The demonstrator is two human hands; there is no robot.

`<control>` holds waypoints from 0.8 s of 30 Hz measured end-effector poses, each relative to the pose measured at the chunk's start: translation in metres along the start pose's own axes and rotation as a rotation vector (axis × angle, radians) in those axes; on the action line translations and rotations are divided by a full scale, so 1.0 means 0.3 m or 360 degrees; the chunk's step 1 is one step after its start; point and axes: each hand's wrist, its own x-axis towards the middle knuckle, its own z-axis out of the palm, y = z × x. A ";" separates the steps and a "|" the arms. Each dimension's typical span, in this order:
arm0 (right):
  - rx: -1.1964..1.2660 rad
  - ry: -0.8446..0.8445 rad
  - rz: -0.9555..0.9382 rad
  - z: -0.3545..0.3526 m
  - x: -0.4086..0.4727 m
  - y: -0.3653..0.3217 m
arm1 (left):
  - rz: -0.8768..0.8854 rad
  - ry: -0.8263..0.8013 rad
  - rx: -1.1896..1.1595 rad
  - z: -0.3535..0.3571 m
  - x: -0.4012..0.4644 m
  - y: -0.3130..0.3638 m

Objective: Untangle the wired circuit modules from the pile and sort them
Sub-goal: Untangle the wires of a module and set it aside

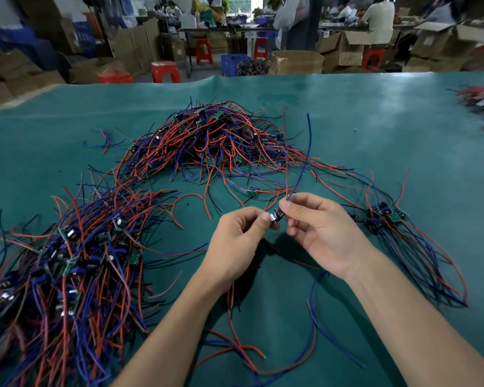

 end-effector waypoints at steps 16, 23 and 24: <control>-0.0247 0.0566 -0.0289 -0.021 0.013 -0.011 | 0.0040 -0.0095 0.0163 -0.004 0.000 0.003; -0.0176 0.0967 -0.0546 -0.082 0.008 -0.075 | 0.0030 -0.0148 0.0213 -0.006 -0.001 0.003; -0.0137 0.1019 -0.0567 -0.092 0.008 -0.082 | 0.0035 -0.0157 0.0220 -0.005 -0.001 0.003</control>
